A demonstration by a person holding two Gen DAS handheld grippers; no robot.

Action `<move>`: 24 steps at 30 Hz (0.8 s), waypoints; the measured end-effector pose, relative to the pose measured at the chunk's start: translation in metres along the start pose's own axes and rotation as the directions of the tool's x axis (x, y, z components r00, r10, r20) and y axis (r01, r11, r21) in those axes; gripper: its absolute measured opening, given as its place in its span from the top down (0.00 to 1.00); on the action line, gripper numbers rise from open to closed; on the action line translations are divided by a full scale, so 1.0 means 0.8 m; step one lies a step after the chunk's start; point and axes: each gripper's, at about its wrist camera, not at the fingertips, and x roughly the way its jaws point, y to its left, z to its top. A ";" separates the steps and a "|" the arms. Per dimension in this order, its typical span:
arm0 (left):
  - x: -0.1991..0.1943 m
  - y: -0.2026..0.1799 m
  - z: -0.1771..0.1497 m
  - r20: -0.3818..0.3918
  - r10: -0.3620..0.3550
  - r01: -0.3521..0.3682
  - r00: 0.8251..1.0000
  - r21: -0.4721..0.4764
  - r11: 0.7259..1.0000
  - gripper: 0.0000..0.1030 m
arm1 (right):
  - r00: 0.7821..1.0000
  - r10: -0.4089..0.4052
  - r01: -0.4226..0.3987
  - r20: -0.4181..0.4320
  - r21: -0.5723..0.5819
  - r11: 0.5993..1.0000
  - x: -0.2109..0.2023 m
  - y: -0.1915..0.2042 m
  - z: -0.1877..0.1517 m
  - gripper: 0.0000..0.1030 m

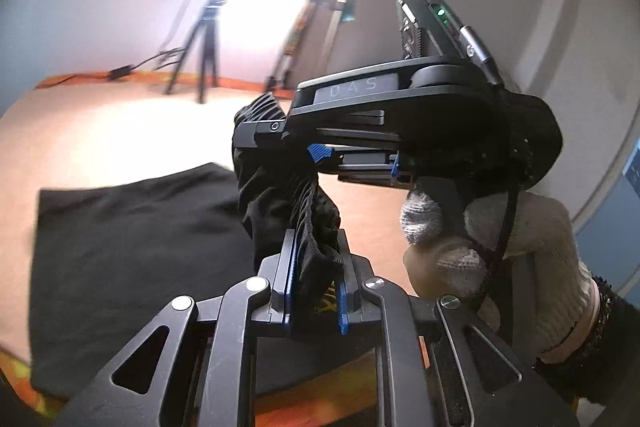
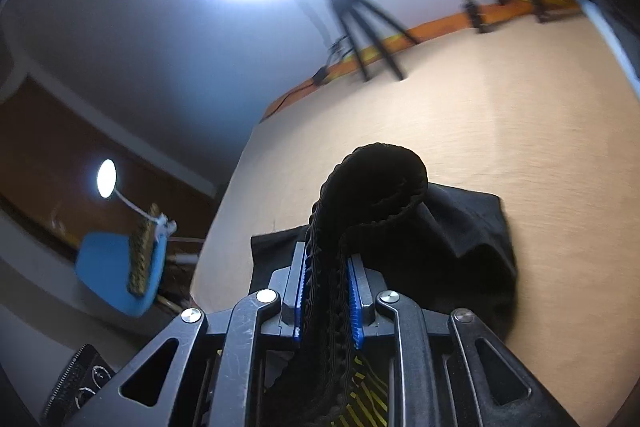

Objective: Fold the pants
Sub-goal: 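Lift the edge with both grippers and fold the shorts over again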

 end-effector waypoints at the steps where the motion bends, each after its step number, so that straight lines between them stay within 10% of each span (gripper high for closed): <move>1: -0.004 0.011 -0.004 -0.004 0.005 -0.005 1.000 -0.021 1.000 0.86 | 1.000 -0.009 0.008 -0.008 -0.020 1.000 0.009 0.011 -0.002 0.84; 24: -0.070 0.177 -0.076 -0.041 0.140 -0.146 0.989 -0.335 0.931 0.86 | 0.972 -0.164 0.109 -0.166 -0.298 0.948 0.203 0.137 -0.060 0.84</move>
